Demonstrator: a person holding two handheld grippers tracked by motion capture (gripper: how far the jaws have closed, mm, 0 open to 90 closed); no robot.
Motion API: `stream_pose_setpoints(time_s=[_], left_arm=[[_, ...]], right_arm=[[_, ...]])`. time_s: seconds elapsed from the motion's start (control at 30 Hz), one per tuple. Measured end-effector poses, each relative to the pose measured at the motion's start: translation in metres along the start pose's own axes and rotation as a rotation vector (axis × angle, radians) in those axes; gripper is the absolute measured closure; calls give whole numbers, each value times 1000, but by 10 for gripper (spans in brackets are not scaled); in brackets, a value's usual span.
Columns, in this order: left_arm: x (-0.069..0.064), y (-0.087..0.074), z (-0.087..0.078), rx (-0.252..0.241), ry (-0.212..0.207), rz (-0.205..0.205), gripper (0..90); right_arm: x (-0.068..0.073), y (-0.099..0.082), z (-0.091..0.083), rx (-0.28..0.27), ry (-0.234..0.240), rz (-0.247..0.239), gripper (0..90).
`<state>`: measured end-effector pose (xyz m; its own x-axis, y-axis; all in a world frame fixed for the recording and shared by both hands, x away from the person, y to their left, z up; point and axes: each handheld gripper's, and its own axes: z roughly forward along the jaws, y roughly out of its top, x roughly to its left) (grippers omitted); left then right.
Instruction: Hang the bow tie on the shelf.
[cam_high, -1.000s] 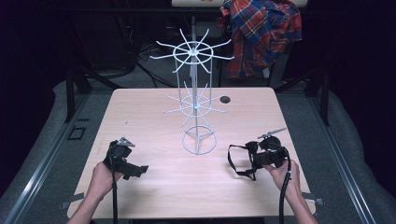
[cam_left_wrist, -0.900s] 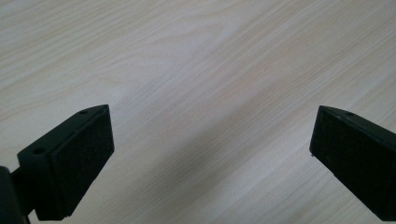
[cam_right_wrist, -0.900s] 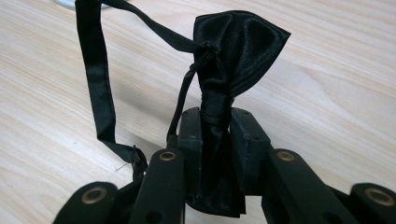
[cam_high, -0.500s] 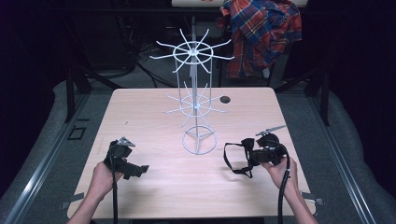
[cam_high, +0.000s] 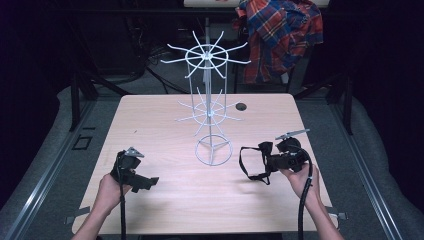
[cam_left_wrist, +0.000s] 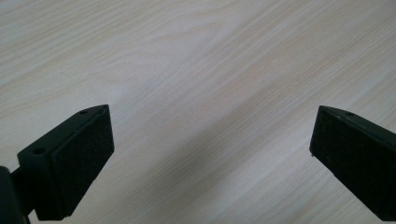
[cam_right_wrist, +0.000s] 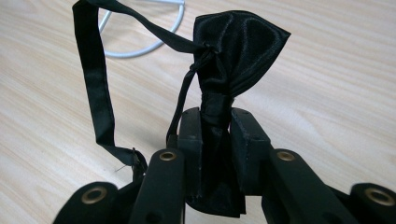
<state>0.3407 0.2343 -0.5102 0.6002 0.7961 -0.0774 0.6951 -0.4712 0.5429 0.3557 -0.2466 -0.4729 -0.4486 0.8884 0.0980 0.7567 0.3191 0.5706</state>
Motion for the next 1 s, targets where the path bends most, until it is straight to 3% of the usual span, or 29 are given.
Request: stream_pose_setpoints(time_s=[0.33, 1.0], left_arm=[[-3, 1, 0, 0, -6, 11, 0], [-1, -1, -2, -4, -5, 5, 0]], right_arm=[[-3, 17, -6, -59, 14, 34, 751], [0, 38, -14, -148, 43, 24, 750]])
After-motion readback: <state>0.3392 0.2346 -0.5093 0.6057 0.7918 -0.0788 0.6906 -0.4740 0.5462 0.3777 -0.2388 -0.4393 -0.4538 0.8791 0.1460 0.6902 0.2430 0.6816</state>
